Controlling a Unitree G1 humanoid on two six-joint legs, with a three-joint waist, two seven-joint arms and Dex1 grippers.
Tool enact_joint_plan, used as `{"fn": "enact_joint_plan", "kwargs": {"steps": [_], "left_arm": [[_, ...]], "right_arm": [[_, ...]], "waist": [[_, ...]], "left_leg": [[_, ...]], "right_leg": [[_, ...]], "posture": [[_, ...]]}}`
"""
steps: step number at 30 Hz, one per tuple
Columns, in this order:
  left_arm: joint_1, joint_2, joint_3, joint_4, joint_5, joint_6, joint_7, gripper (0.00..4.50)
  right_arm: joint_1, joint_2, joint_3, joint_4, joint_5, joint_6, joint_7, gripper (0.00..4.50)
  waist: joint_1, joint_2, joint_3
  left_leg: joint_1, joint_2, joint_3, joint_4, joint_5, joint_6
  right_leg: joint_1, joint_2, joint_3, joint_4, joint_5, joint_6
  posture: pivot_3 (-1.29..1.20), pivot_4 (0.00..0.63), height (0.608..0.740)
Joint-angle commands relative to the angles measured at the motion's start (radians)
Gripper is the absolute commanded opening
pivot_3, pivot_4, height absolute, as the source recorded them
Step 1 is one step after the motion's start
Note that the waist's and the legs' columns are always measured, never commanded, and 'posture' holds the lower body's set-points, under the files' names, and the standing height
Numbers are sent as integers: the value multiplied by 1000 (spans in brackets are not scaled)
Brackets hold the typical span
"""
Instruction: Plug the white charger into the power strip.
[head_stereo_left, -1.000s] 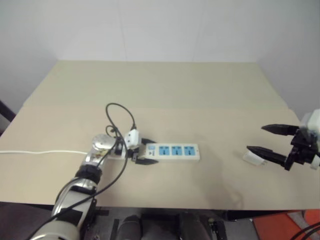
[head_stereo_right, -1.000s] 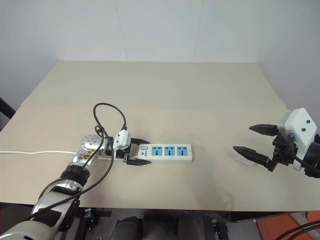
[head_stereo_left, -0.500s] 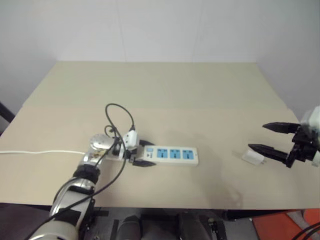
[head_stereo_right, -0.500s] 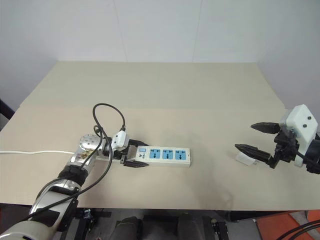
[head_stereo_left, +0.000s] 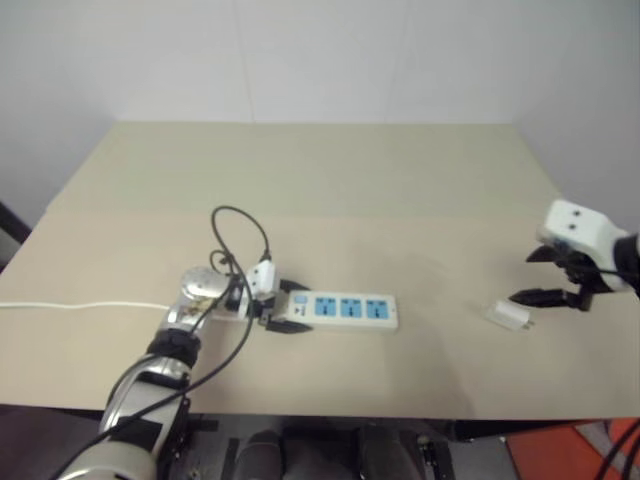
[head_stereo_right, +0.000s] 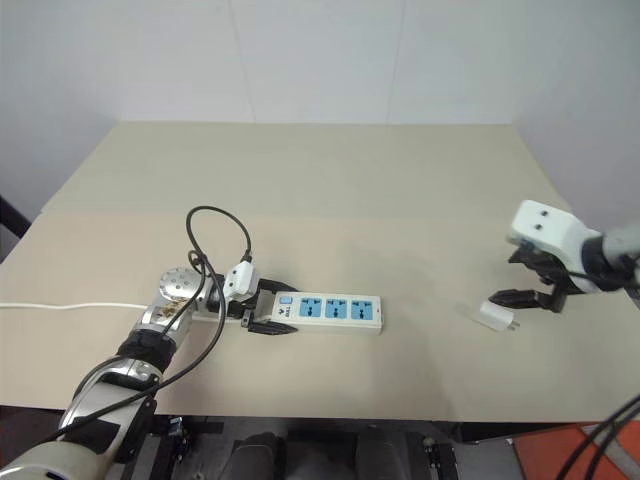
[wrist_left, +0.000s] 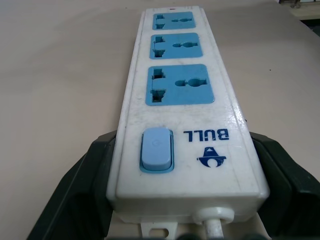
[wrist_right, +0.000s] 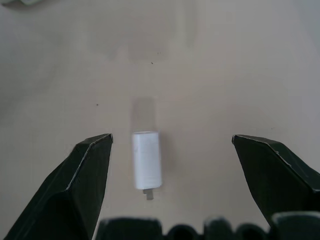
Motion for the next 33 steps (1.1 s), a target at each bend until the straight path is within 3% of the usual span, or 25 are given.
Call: {"fn": "enact_joint_plan", "kwargs": {"steps": [1, 8, 33], "left_arm": [[9, -3, -12, -20, 14, 9, 15, 3312], [40, 8, -10, -55, 17, 22, 31, 3312], [80, 29, -16, -121, 15, 59, 46, 3312]], "right_arm": [[-133, 44, 141, 99, -129, 46, 85, 4500], [-224, 112, 286, 182, -259, 70, 174, 4500], [-187, 242, 332, 254, -376, 124, 173, 4500]], "waist": [[4, 1, 0], [5, 2, 0], [2, 6, -3]], "left_leg": [[0, 0, 0, 0, 0, 0], [-4, 0, 0, 3, 0, 1], [-3, 0, 0, 3, 0, 1]], "right_leg": [[0, 0, 0, 0, 0, 0], [-3, 0, -1, 1, 2, -4], [-2, 0, 0, 1, 2, -3]], "posture": [[0, 150, 740], [0, 150, 740], [0, 150, 740]]}}
